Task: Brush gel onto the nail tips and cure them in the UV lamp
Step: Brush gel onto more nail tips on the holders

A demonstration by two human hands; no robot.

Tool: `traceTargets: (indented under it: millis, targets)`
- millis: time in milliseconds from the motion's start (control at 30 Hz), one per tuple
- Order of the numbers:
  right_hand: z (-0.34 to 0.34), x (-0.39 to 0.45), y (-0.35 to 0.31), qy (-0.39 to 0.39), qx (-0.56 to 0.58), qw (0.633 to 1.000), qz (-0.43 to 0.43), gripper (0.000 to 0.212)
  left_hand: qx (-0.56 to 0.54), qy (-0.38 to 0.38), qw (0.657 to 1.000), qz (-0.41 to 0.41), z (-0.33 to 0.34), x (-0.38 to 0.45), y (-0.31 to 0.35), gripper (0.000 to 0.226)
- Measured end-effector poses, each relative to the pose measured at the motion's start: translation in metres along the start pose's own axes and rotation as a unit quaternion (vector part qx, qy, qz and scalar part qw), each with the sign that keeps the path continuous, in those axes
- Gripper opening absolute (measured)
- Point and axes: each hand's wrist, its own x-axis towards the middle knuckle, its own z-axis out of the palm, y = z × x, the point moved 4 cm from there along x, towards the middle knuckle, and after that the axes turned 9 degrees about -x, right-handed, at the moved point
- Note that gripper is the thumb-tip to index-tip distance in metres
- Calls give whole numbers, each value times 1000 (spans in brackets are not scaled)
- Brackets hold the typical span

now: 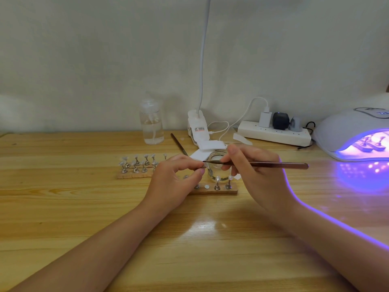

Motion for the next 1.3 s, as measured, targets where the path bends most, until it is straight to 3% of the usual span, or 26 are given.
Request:
traceTargets:
  millis: [333,600,967,1167,1300]
  targets:
    - [-3,-2,1,27,37,999,-6,38,3,-1,1000,3,-1,0,1,24]
    - [1,-1,-1,28,13,999,13,28,2,-1,1000,5,0,0,0,26]
    - [-4,-3,1,62,44,997,9,36,8,-3,1000,3,-1,0,0,24]
    - [1,-3,0,34,10,999,21,27,12,-5,1000,4,0,1,-1,18]
    - [-1,-4,0,43,36,998,18,35,17,-5,1000,10,-1,1,-1,19]
